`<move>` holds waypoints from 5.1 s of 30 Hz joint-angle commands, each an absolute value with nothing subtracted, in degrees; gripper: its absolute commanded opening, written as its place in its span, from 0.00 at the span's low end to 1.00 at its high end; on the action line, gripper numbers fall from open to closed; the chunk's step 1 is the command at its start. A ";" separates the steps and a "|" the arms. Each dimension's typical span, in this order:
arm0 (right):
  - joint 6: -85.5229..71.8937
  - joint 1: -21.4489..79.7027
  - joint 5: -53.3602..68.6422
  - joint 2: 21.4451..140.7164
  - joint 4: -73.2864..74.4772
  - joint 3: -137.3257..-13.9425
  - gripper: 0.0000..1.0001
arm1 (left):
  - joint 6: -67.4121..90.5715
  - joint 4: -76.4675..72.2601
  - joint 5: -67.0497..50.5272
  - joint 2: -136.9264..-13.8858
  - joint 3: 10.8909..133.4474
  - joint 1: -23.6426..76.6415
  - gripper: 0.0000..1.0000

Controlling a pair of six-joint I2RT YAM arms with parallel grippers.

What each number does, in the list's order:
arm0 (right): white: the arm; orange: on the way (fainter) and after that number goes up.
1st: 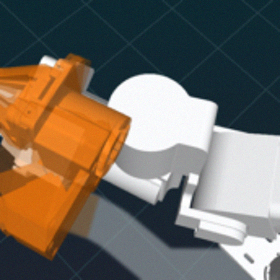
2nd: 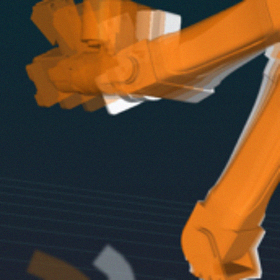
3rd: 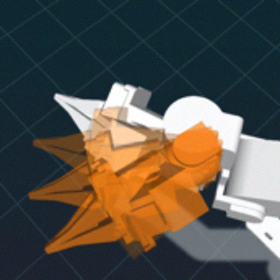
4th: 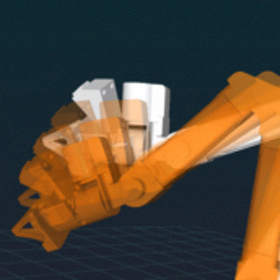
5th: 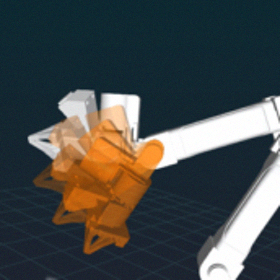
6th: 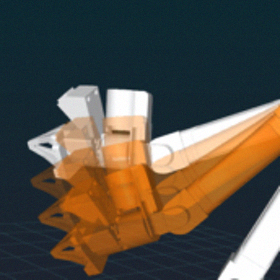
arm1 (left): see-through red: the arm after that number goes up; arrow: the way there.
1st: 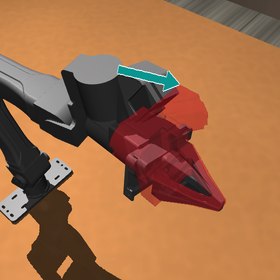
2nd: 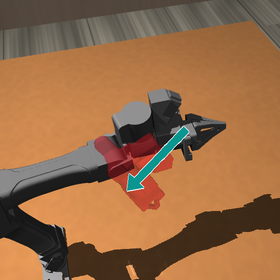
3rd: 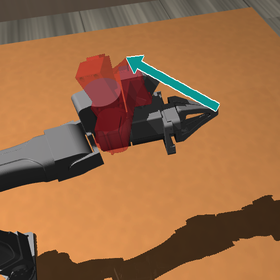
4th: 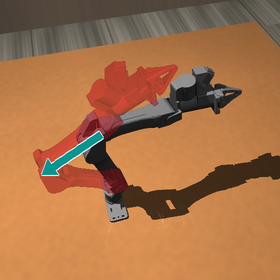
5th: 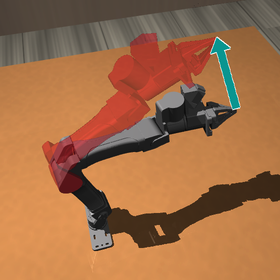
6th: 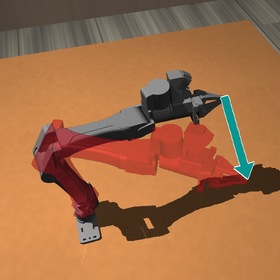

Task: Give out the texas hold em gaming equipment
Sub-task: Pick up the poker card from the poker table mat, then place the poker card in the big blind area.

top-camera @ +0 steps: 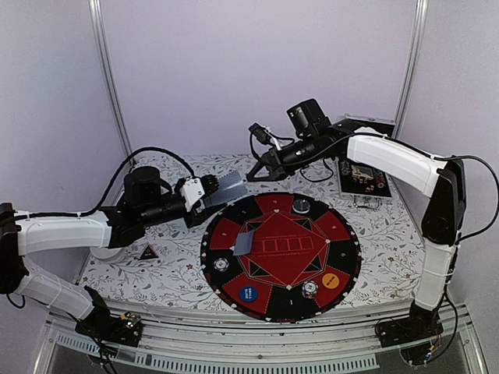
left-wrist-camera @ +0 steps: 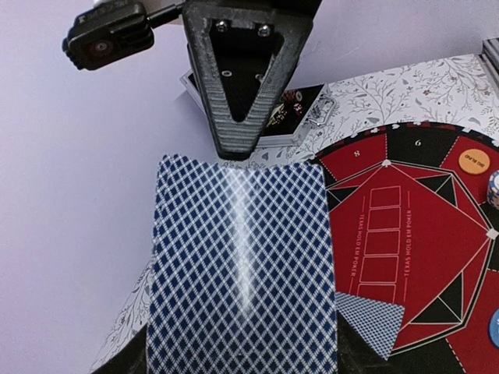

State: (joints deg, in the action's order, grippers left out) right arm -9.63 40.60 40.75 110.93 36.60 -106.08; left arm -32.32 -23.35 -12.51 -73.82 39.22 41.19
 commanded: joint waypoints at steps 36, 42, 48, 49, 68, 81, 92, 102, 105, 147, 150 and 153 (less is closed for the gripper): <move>-27.13 41.66 37.49 128.61 20.93 -87.86 0.48 | -27.29 -18.52 -5.92 -63.31 35.79 40.95 0.56; -29.78 40.99 40.94 130.31 16.77 -86.08 0.43 | -27.26 -18.72 -6.43 -63.24 35.82 40.95 0.57; -33.36 39.69 41.99 131.88 11.28 -83.94 0.28 | -27.45 -18.74 -6.66 -63.01 35.57 40.91 0.57; -33.79 39.65 42.80 132.46 10.18 -83.94 0.24 | -27.45 -18.78 -6.67 -63.08 35.59 40.95 0.57; -32.94 36.07 50.90 117.71 5.39 -81.75 0.02 | -27.07 -19.30 -7.40 -63.41 35.24 40.96 0.57; -21.36 26.06 41.90 94.02 25.99 -72.27 0.02 | -26.28 -19.42 -8.54 -63.20 35.24 41.13 0.57; -17.07 21.20 39.62 84.95 36.32 -66.22 0.02 | -26.13 -19.42 -8.62 -63.76 35.36 41.09 0.57; -12.69 21.18 34.62 86.33 42.83 -63.55 0.02 | -26.39 -19.42 -8.33 -63.47 35.07 41.11 0.57; -10.58 21.14 29.20 89.62 47.28 -62.35 0.02 | -26.50 -19.42 -8.28 -63.54 35.07 41.11 0.57; 45.51 21.32 21.87 101.43 56.25 -66.19 0.03 | -26.86 -19.31 -8.47 -63.81 34.80 41.13 0.57; 44.80 21.51 20.36 102.52 55.52 -67.00 0.09 | -26.92 -19.25 -8.37 -63.74 34.80 41.11 0.57; 44.66 22.25 17.11 102.93 54.68 -66.58 0.36 | -26.94 -19.22 -8.22 -63.77 34.80 41.11 0.57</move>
